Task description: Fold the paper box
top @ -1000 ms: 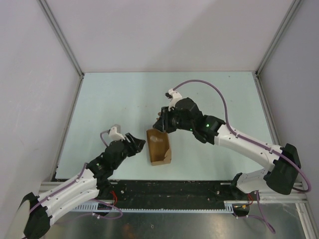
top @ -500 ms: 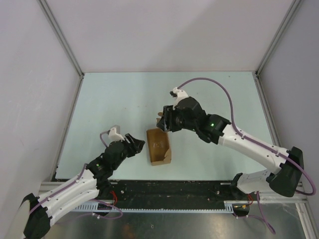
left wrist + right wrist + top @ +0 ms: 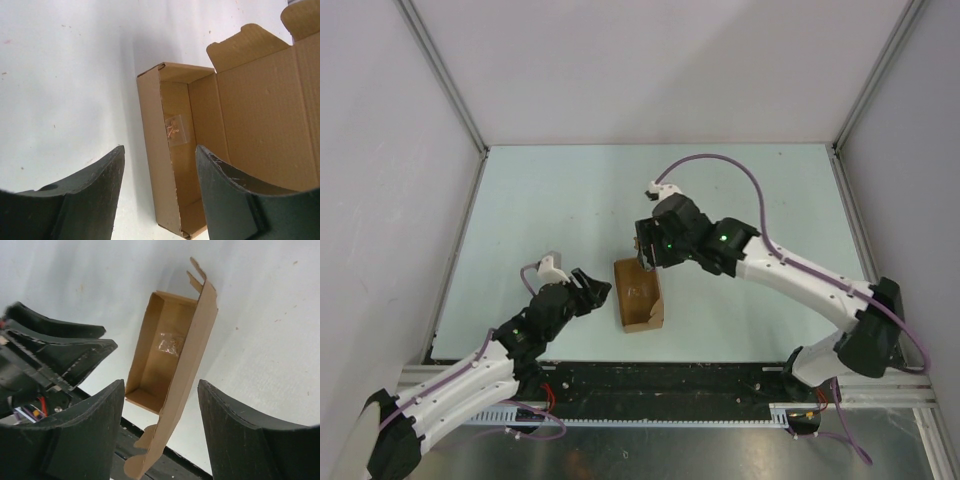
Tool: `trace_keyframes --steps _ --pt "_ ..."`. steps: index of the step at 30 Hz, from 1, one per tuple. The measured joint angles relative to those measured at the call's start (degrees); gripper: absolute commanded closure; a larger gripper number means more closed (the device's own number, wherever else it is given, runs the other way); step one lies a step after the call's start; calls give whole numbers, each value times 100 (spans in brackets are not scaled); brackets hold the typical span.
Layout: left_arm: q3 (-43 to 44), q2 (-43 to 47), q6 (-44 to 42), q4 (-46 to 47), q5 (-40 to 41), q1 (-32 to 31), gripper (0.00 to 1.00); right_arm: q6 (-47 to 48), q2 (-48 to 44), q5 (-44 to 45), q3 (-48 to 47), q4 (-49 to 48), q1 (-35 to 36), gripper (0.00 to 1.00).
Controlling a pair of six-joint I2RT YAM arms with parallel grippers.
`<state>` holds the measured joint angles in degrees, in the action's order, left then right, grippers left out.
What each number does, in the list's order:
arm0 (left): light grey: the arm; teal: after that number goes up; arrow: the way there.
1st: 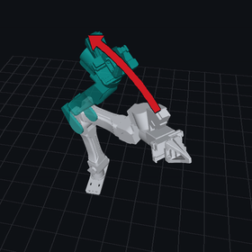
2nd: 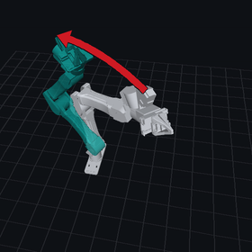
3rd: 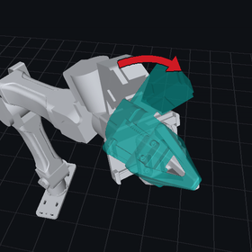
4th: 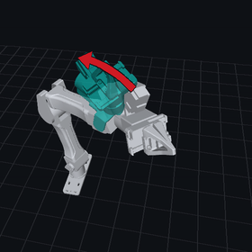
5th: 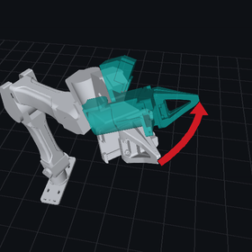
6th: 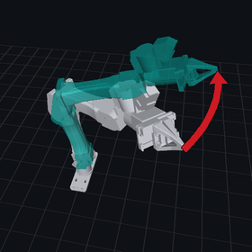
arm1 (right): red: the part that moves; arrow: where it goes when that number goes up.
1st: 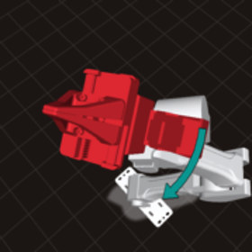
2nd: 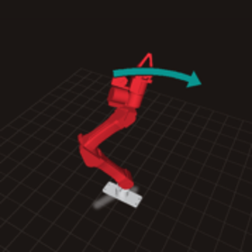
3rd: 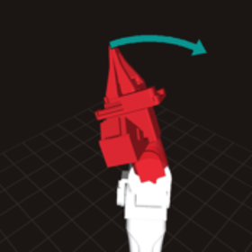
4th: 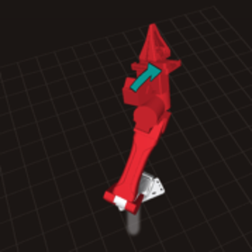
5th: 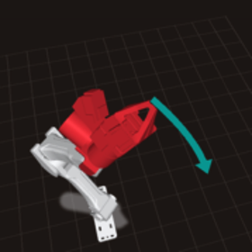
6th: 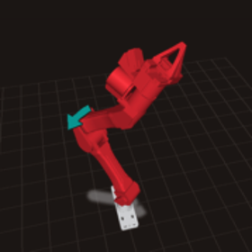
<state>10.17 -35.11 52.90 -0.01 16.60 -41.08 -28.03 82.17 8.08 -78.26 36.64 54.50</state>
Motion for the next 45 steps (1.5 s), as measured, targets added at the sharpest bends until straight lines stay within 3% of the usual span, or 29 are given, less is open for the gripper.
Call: trace_keyframes --steps 5,12,18,23,30,37,45 --pt "0 96 -2 -96 -85 2 36 260 686 63 -330 367 120 41" --pt "0 177 -13 -166 -173 2 36 584 1180 376 -758 758 181 65" --pt "0 192 -42 -216 -186 2 36 870 1257 568 -782 940 190 76" --pt "0 208 -42 -249 -203 2 36 1165 1257 605 -791 949 188 100" --pt "0 264 -46 -280 -227 4 35 1663 1266 566 -868 1025 105 100" --pt "0 332 -57 -372 -245 13 35 2763 1165 407 -901 1027 -129 100" --pt "0 417 -149 -450 -337 13 35 4227 566 -1001 -898 931 -1182 100"
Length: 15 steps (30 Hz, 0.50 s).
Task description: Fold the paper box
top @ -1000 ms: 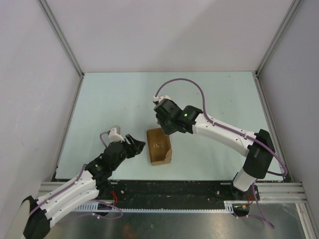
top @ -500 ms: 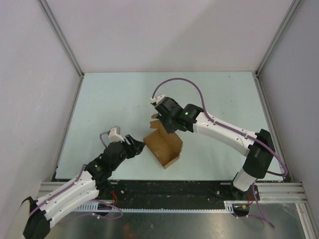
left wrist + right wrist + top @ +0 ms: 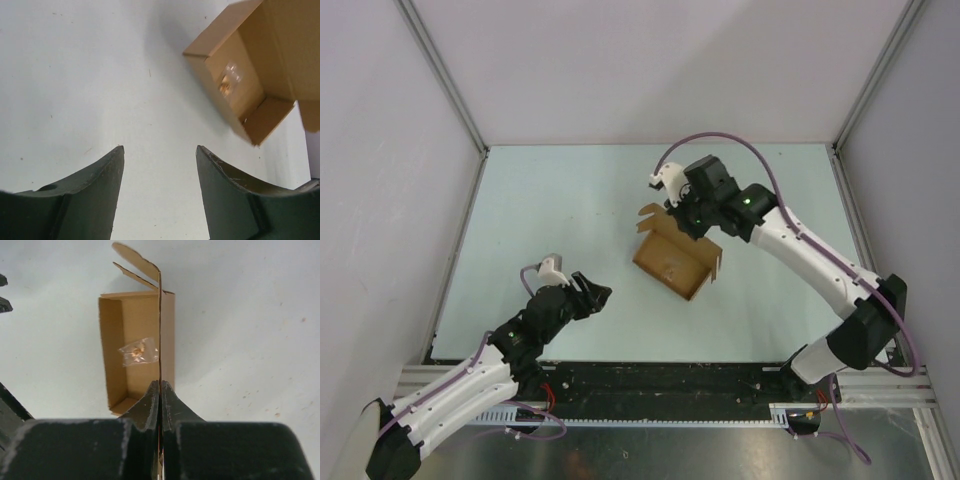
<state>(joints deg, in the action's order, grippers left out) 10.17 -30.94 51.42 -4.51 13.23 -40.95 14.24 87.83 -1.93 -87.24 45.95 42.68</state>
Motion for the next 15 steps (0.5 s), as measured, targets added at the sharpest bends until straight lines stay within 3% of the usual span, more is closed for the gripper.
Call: trace_keyframes --steps 15 --pt "2 138 -98 -127 -85 13 35 2507 155 -2618 2 861 -748 100"
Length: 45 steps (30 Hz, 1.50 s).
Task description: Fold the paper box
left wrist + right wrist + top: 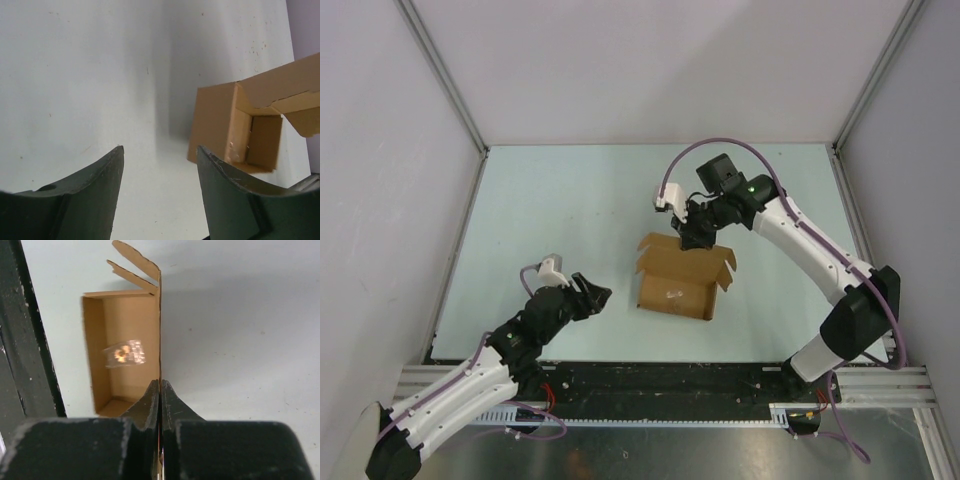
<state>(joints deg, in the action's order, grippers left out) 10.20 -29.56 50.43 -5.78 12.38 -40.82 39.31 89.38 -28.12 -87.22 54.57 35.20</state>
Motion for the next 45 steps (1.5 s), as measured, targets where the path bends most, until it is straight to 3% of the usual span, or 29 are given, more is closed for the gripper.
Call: trace_keyframes --steps 9,10,16,19,22,26,29,33,40,45 --pt "0 -4 -4 -76 -17 2 35 605 382 -122 -2 341 125 97" --pt "0 -4 -4 -85 -22 2 35 634 398 -107 -2 341 153 88" --pt "-2 52 -4 -98 -55 2 35 750 404 -90 -4 271 299 65" --pt "-2 166 -4 -107 -55 2 35 728 404 -90 -4 173 293 62" --pt "-2 299 -17 -125 -55 2 35 616 365 -155 -4 -24 247 39" --pt "-2 382 -61 -127 -55 4 34 168 57 -439 0 -481 81 42" --pt "-2 385 -98 -155 -55 4 34 -743 -603 -463 133 -1353 -175 42" --pt "-2 398 -101 -188 -52 7 33 -2448 -1628 577 466 -2409 -474 41" --pt "103 444 -146 -289 0 17 31 -4959 -2675 2800 1187 -2636 -1307 42" --pt "520 0 -162 -332 61 129 39 -6065 -3139 3434 2378 -2236 -1965 52"
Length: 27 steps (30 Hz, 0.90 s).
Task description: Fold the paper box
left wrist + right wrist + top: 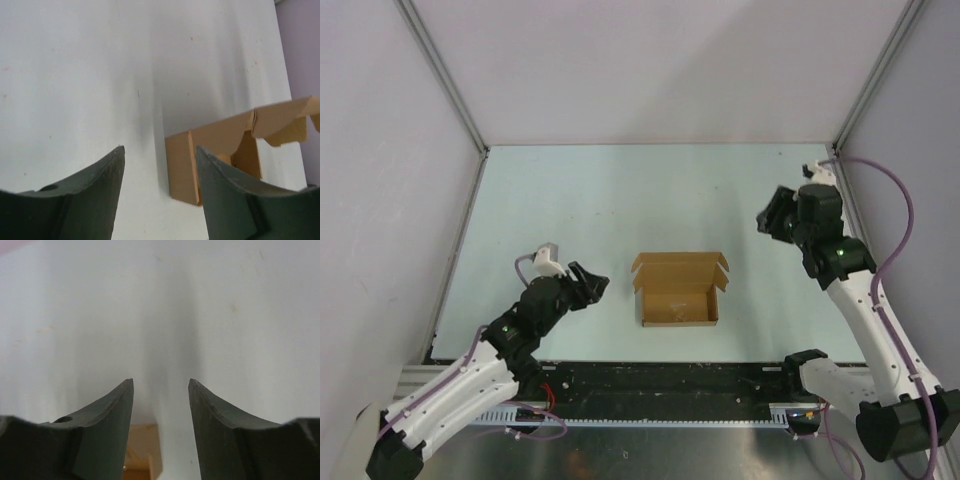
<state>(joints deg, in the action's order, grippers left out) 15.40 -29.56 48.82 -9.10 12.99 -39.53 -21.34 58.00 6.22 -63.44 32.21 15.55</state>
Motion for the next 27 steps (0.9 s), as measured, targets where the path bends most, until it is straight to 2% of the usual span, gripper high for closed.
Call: trace_keyframes --steps 2,3,5,8,9,12,20,27 --pt "201 -363 -48 52 31 35 42 -291 -177 -28 601 76 -313 55" --pt "269 -546 -81 98 33 42 44 -413 -232 -94 863 129 -463 60" --pt "341 -857 -111 212 20 46 51 -605 -251 -295 1303 164 -651 66" --pt "341 -1185 -133 356 -79 50 60 -745 -234 -702 1722 109 -682 77" --pt "332 -1248 -138 446 -140 50 62 -776 -236 -850 1858 61 -684 84" --pt "240 -1294 -175 826 -345 55 72 -857 -238 -1279 2203 -162 -678 92" --pt "33 -1690 -227 1687 -901 57 91 -960 -118 -2229 2889 -713 -678 98" --pt "35 -2135 -264 2129 -1207 57 97 -949 -63 -2935 3108 -1176 -662 100"
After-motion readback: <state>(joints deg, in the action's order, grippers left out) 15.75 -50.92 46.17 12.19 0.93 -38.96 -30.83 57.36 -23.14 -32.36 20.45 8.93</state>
